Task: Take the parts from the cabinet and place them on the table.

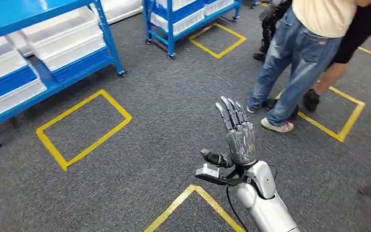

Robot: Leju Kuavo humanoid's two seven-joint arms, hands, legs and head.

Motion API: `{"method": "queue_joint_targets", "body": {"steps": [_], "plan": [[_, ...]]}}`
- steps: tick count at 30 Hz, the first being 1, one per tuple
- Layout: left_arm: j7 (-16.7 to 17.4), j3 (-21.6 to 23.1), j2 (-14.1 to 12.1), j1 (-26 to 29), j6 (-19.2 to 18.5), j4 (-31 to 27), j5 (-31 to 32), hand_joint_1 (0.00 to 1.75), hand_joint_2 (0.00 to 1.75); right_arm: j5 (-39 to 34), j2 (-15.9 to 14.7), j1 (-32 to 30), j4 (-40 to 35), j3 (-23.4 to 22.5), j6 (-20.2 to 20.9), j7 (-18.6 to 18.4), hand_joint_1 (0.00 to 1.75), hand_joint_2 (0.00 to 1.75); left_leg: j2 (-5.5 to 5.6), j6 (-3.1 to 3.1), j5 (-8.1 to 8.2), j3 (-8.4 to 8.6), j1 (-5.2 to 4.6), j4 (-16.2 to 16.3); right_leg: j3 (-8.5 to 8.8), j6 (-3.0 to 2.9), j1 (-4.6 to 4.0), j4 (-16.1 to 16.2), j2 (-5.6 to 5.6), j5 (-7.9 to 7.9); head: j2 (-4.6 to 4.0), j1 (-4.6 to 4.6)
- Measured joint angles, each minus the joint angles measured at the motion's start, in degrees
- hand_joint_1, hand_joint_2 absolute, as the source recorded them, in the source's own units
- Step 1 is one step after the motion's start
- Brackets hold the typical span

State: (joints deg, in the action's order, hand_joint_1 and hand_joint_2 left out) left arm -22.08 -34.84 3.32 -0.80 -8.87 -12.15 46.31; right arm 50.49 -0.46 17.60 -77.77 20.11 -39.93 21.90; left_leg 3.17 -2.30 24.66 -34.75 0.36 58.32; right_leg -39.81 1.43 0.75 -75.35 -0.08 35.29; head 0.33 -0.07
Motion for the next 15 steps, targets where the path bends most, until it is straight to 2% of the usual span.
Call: {"method": "queue_joint_targets", "body": {"steps": [1,2,3,4,5,6,7,8,9,10,11,12,13,14,15], "plan": [[0.8,-0.2,0.0,0.1,-0.5,0.0,0.0,0.0,0.0,0.1,0.0,0.0,0.2,-0.4,0.0,0.4,0.0,0.0,0.83,0.02,0.01,0.1,0.0,0.1,1.31,-0.16,0.01,3.4,0.11,-2.63,0.0,0.0],[1.2,-0.4,0.0,0.1,-0.8,0.0,-0.1,0.0,0.0,0.4,0.1,0.0,0.2,-0.8,0.0,0.5,0.0,0.0,1.64,0.1,0.06,0.24,0.0,0.1,3.49,-0.41,0.03,8.5,0.6,-5.64,0.0,0.0],[1.7,-0.6,-0.1,0.1,-0.9,0.0,-0.2,0.0,0.0,0.8,0.2,0.0,0.2,-1.4,0.0,0.9,0.0,0.0,2.35,0.26,0.15,0.29,0.01,0.2,5.58,-0.68,0.07,13.4,2.4,-8.19,0.0,0.0],[2.1,-0.9,-0.1,0.3,-0.9,0.0,-0.3,0.0,0.0,1.1,0.2,0.0,0.3,-2.0,0.0,1.4,0.0,0.0,2.83,0.57,0.19,-0.03,-0.16,0.4,6.25,-1.02,0.2,15.0,5.38,-7.62,0.0,0.0],[2.3,-1.2,-0.2,0.1,-0.9,0.0,-0.5,0.0,0.0,1.2,0.5,-0.2,0.4,-2.4,0.0,1.5,0.0,0.0,3.58,0.88,0.12,-0.44,-0.04,0.7,6.34,-0.95,0.36,16.0,5.15,-7.63,0.0,-0.04],[2.3,-1.3,-0.2,0.1,-0.9,0.0,-0.6,0.0,0.0,1.3,0.7,-0.6,0.6,-2.7,-0.1,1.6,0.0,0.0,4.19,1.32,-0.13,-0.68,0.32,0.5,6.31,-1.0,-0.07,15.9,4.49,-7.61,0.0,-0.02],[2.3,-1.5,-0.2,0.3,-0.9,0.0,-0.6,0.0,0.0,1.4,0.8,-0.8,0.7,-3.1,-0.1,1.9,0.0,0.0,4.97,1.75,-0.27,-0.73,0.48,0.1,6.43,-1.32,-0.25,15.8,3.77,-7.49,0.0,0.02],[2.3,-1.6,-0.3,0.5,-0.8,0.0,-0.5,0.0,0.0,1.6,1.0,-0.8,0.8,-3.4,-0.1,2.1,0.0,0.0,5.76,2.27,-0.39,-0.71,0.27,0.0,6.77,-1.79,-0.02,16.4,2.95,-7.76,0.0,-0.02],[2.3,-1.6,-0.5,0.5,-0.6,0.0,-0.3,0.0,0.0,1.8,1.4,-0.7,0.8,-3.5,-0.1,2.1,0.0,0.0,4.08,2.25,-0.09,-0.78,0.44,0.5,7.22,-2.19,0.49,17.0,2.02,-8.06,0.0,0.0],[2.3,-1.6,-0.6,0.5,-0.3,0.0,0.1,0.0,0.0,2.0,1.7,-0.7,0.9,-3.7,-0.1,2.1,0.0,0.0,0.49,2.48,0.96,-1.28,-0.03,1.9,7.63,-2.45,0.36,17.3,1.62,-8.06,0.0,-0.28],[2.3,-1.6,-0.6,0.3,0.0,0.0,0.4,0.0,0.0,2.2,1.9,-0.8,0.9,-3.8,-0.1,1.9,0.0,0.0,-1.36,2.65,3.12,-2.99,0.1,5.5,7.76,-2.73,0.24,17.4,0.75,-7.94,0.0,-0.35],[2.4,-1.6,-0.7,-0.1,0.5,0.0,0.7,0.0,0.0,2.2,1.9,-1.0,1.2,-4.1,-0.1,1.3,0.0,0.0,-2.22,2.84,5.42,-5.4,0.26,10.3,7.81,-2.81,0.07,17.3,-0.21,-7.88,0.0,-0.35],[2.4,-1.6,-0.7,-0.2,0.7,0.0,1.1,0.0,0.0,2.3,1.8,-1.3,1.7,-4.3,-0.1,0.7,0.0,0.0,-2.54,2.99,7.09,-7.64,0.38,14.6,7.79,-2.9,-0.04,17.2,-1.24,-7.79,0.0,-0.35],[2.5,-1.6,-0.8,-0.3,0.7,0.0,1.4,0.0,0.0,2.3,1.7,-1.5,2.5,-4.5,0.0,0.2,0.0,0.0,-2.72,3.13,7.45,-8.8,0.42,16.9,7.76,-2.93,-0.08,17.2,-2.06,-7.69,0.0,-0.35],[2.6,-1.6,-0.9,-0.3,0.7,0.0,1.7,0.0,0.0,2.3,1.7,-1.6,3.1,-4.6,0.0,0.1,0.0,0.0,-2.84,3.21,6.49,-8.58,0.43,16.5,7.77,-2.89,-0.08,17.1,-2.85,-7.58,0.0,-0.35]]}}
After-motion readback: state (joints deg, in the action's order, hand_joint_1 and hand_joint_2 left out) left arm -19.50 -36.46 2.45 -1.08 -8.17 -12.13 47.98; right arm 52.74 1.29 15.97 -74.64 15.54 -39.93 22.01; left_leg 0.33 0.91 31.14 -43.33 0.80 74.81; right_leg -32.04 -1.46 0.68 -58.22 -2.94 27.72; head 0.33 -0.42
